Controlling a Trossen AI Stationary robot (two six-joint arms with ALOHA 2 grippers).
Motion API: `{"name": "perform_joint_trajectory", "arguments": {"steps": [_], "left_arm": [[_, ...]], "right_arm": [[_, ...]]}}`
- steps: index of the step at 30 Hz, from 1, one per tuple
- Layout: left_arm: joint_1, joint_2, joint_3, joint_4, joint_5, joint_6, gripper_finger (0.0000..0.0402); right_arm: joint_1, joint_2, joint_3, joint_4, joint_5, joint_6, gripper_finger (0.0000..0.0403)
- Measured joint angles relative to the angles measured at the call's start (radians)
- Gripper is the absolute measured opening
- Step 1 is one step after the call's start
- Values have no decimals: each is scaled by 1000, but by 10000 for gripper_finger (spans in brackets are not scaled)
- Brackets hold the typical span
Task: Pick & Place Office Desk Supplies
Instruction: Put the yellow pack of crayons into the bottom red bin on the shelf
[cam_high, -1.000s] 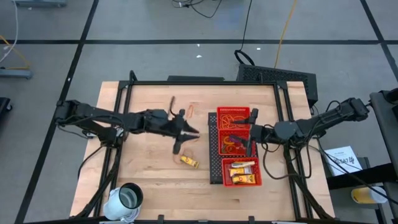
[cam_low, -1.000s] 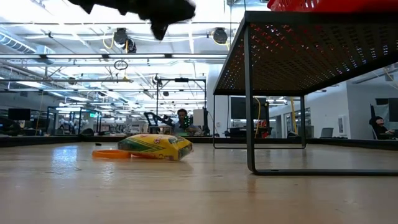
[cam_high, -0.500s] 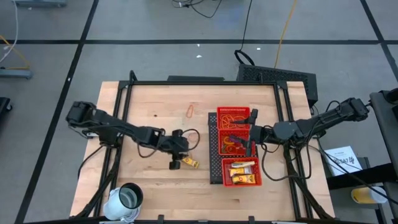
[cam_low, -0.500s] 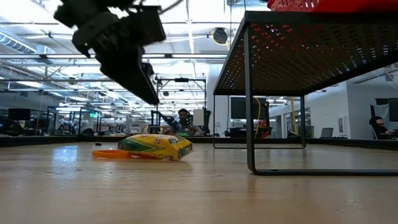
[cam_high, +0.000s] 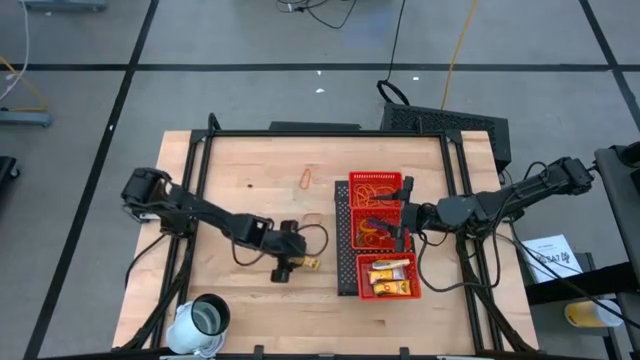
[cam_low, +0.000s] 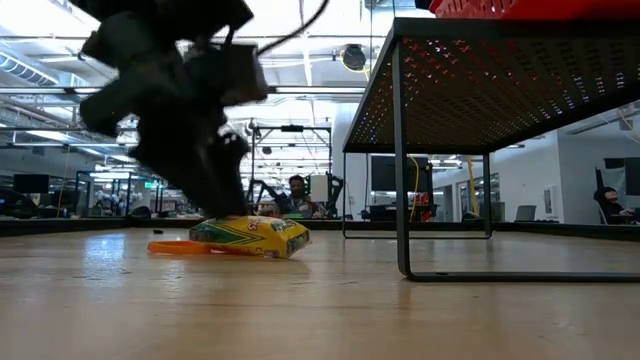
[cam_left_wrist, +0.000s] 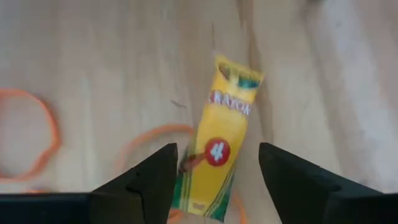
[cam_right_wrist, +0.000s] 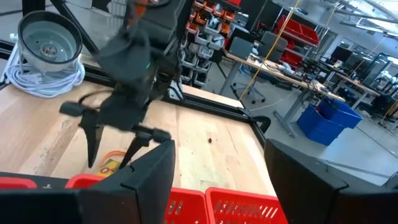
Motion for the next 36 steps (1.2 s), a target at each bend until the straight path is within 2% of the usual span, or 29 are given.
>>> {"name": "perform_joint_trajectory", "arguments": {"steps": [5, 11, 14, 21, 25, 29, 34, 36], "left_arm": [[-16, 91, 2, 18, -13, 10, 237], [-14, 113, 5, -4, -40, -39, 232], [-14, 94, 3, -4, -42, -26, 206], [-6, -4, -2, -67, -114, 0, 111], [10, -107, -2, -143, -151, 1, 87], [24, -231, -1, -153, -269, 58, 101], [26, -356, -1, -50, -503, 233, 123], [26, -376, 0, 52, -584, 327, 124]], "right_arm": [[0, 0, 0, -4, 0, 6, 236], [0, 0, 0, -5, 0, 8, 232], [0, 0, 0, -3, 0, 8, 231], [0, 0, 0, 26, 0, 8, 231], [0, 0, 0, 42, 0, 12, 228], [-8, 17, 0, 93, -7, 82, 228], [-75, 59, 0, 144, -160, 232, 227], [-109, 77, 2, 153, -219, 273, 228]]}}
